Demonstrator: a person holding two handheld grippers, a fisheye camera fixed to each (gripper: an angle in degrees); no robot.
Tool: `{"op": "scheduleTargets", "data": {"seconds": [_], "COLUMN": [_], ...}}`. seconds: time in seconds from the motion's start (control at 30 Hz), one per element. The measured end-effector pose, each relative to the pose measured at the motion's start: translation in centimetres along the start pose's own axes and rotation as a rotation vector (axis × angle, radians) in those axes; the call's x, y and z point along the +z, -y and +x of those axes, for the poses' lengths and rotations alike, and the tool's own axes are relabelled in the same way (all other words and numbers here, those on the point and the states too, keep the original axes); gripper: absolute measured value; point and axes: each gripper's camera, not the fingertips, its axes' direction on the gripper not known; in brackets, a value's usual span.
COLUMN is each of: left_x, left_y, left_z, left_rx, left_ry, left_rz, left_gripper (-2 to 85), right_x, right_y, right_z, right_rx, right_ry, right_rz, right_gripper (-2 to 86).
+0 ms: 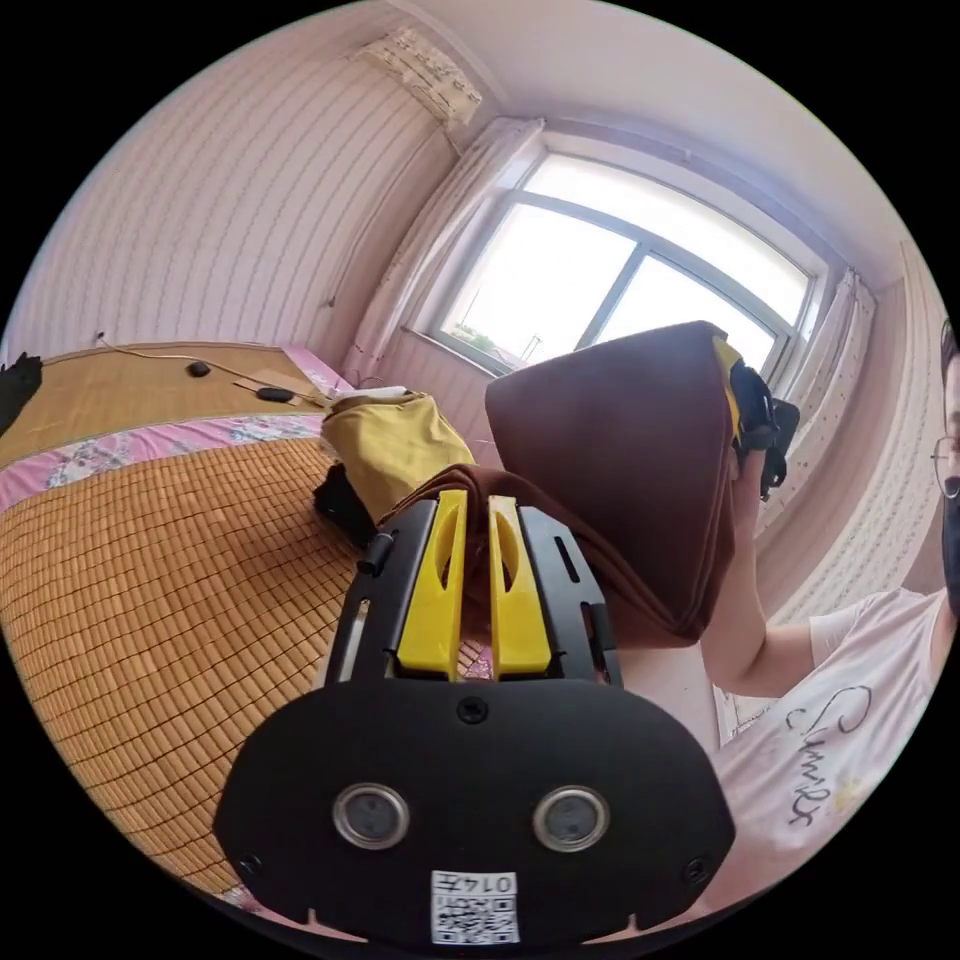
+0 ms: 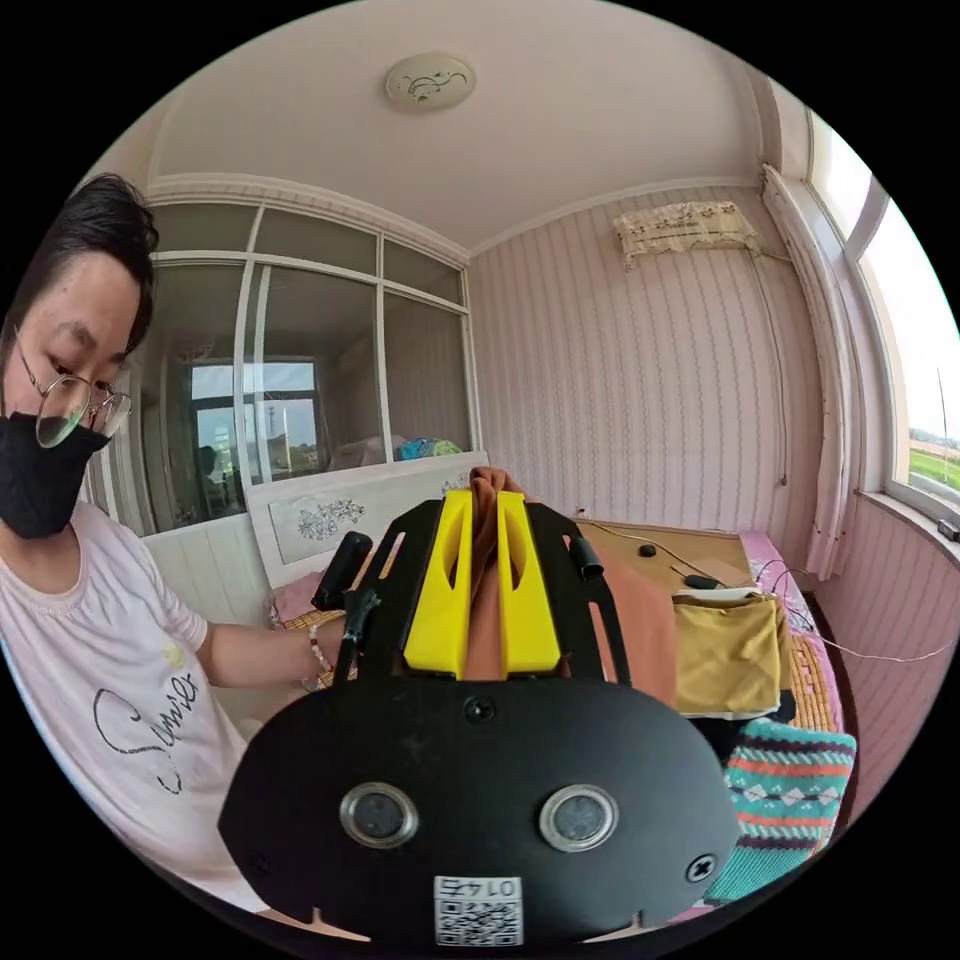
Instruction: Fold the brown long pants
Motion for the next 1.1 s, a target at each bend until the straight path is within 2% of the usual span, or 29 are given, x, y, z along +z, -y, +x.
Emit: {"op": "scheduleTargets", "data": {"seconds": [0.13, 0.23, 0.37, 0.47, 0.53, 0.6, 0.67, 0.8, 0.9, 1.03, 1.1], "left_x": [-15.8, -25.2, -32.7, -35.4, -36.3, -37.3, -38.8, -41.7, -43.4, -45.2, -46.1], "left_y": [-3.7, -7.9, -16.1, -25.0, -31.2, -33.8, -35.0, -35.9, -36.0, -35.9, -35.8], "left_z": [-5.5, -8.3, -12.5, -18.2, -21.6, -22.6, -22.7, -23.6, -23.9, -24.6, -24.8], "left_rx": [-0.078, -0.122, -0.289, -0.554, -0.737, -0.797, -0.813, -0.838, -0.824, -0.805, -0.809], "left_ry": [0.296, 0.454, 0.609, 0.614, 0.607, 0.578, 0.547, 0.500, 0.476, 0.487, 0.492], "left_rz": [0.043, 0.007, -0.067, -0.141, -0.176, -0.140, -0.045, 0.028, 0.062, 0.058, 0.066], "left_gripper": [4.0, 4.2, 4.6, 4.4, 2.6, 1.5, 0.7, 0.0, 0.0, 0.4, 0.8], "right_x": [8.6, 15.1, 25.4, 33.2, 36.9, 42.5, 47.7, 60.2, 66.6, 71.9, 74.8], "right_y": [-3.0, -8.6, -19.4, -27.1, -28.9, -28.4, -27.8, -29.1, -31.9, -35.8, -37.6], "right_z": [-3.8, -4.5, -5.0, -6.1, -7.6, -11.4, -15.5, -28.1, -37.4, -44.0, -45.2], "right_rx": [0.097, 0.274, 0.474, 0.505, 0.455, 0.313, 0.152, -0.186, -0.390, -0.534, -0.547], "right_ry": [0.043, 0.044, 0.058, -0.021, -0.046, 0.025, 0.118, 0.340, 0.545, 0.532, 0.457], "right_rz": [0.010, -0.080, -0.423, -0.757, -0.840, -0.877, -0.917, -1.053, -1.168, -1.258, -1.357], "right_gripper": [2.2, 2.3, 2.2, 2.0, 2.0, 3.1, 5.1, 15.9, 16.3, 15.7, 11.3]}}
